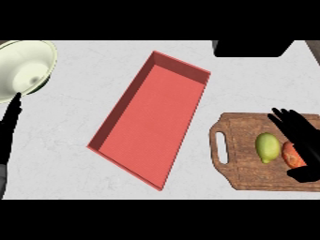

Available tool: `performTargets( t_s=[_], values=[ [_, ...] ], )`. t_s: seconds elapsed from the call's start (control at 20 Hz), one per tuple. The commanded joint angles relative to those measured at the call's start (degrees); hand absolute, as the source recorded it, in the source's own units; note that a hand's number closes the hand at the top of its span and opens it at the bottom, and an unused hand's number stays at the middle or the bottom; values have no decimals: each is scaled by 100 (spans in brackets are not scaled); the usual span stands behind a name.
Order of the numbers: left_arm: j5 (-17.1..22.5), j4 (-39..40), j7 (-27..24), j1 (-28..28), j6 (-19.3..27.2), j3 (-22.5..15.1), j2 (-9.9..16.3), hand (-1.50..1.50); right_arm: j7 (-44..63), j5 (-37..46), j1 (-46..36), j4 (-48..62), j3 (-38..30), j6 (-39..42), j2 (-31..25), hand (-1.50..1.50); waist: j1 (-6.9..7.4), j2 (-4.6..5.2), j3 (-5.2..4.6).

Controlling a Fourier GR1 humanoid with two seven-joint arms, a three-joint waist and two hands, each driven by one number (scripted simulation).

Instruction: Pick the lemon from the cutting board and place it in the cardboard box

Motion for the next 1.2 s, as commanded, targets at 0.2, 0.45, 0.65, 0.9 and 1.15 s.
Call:
performTargets(
  t_s=[0.2, 0.45, 0.65, 0.9, 1.15],
  values=[
    [-265, -516, 240, 285, -146, 147, -257, 0, -168, 293, -242, 49, -113, 306, 407, -150, 10, 1, 5],
    [-242, -539, 153, 330, -367, 368, -186, 0, -453, 90, 550, -936, -178, 636, 302, -150, -18, -6, 3],
    [-207, -266, 421, -207, -608, 599, -4, 0, -541, 395, 525, -960, -1, 534, 512, -150, -24, 0, 3],
    [-552, -430, -93, 404, -222, 377, -524, 0, 166, 1166, 894, -1300, 308, 469, 959, -150, -12, -3, 2],
    [-542, -505, 141, 237, -468, 480, -385, 0, 88, 1263, 401, -170, -98, 266, 1019, -150, 14, 2, 6]
  ],
)
